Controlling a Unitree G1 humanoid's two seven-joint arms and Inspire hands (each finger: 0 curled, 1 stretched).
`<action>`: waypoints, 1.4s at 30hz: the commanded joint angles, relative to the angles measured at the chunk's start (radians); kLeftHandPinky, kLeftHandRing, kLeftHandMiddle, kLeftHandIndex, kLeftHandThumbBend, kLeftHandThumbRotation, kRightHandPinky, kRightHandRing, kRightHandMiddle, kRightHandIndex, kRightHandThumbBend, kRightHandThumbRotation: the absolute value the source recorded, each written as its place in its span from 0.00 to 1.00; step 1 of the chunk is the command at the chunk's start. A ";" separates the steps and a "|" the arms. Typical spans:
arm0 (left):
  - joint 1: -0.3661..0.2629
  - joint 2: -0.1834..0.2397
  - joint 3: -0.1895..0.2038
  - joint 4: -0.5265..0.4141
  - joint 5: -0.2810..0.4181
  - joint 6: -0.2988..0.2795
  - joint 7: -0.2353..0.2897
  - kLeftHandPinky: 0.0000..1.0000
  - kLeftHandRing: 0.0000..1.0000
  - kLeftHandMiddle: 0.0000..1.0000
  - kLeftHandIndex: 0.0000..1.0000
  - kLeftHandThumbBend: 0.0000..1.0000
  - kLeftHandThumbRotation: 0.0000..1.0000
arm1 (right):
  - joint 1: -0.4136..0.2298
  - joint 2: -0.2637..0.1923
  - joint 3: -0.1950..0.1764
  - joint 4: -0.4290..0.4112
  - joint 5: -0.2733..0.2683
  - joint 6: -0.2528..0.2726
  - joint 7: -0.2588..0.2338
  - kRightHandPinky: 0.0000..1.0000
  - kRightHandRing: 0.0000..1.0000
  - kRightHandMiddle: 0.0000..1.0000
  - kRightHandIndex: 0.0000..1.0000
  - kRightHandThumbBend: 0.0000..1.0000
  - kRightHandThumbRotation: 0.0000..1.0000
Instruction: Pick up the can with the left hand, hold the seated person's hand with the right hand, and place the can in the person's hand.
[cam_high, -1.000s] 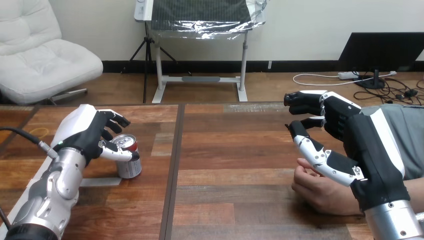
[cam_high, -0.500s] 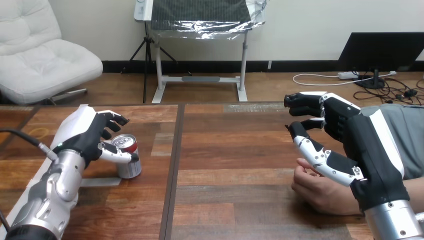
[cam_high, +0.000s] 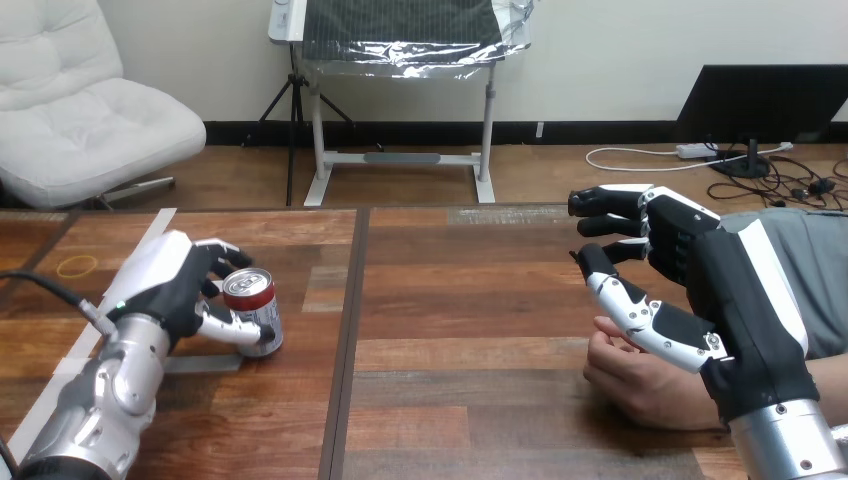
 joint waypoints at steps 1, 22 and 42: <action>-0.058 -0.014 -0.021 0.006 0.008 -0.011 0.016 0.65 0.72 0.77 0.76 0.79 0.14 | -0.048 -0.024 -0.017 -0.049 0.007 -0.003 0.011 0.60 0.71 0.73 0.66 0.37 0.00; -0.065 -0.016 -0.043 0.017 0.013 0.008 0.004 0.63 0.72 0.78 0.76 0.81 0.16 | -0.047 -0.034 -0.023 -0.060 0.019 0.015 0.029 0.62 0.72 0.72 0.65 0.38 0.00; -0.078 -0.034 -0.035 0.099 -0.009 -0.060 0.047 0.60 0.67 0.72 0.73 0.80 0.10 | -0.051 -0.046 -0.020 -0.054 0.023 0.016 0.028 0.64 0.73 0.71 0.64 0.38 0.00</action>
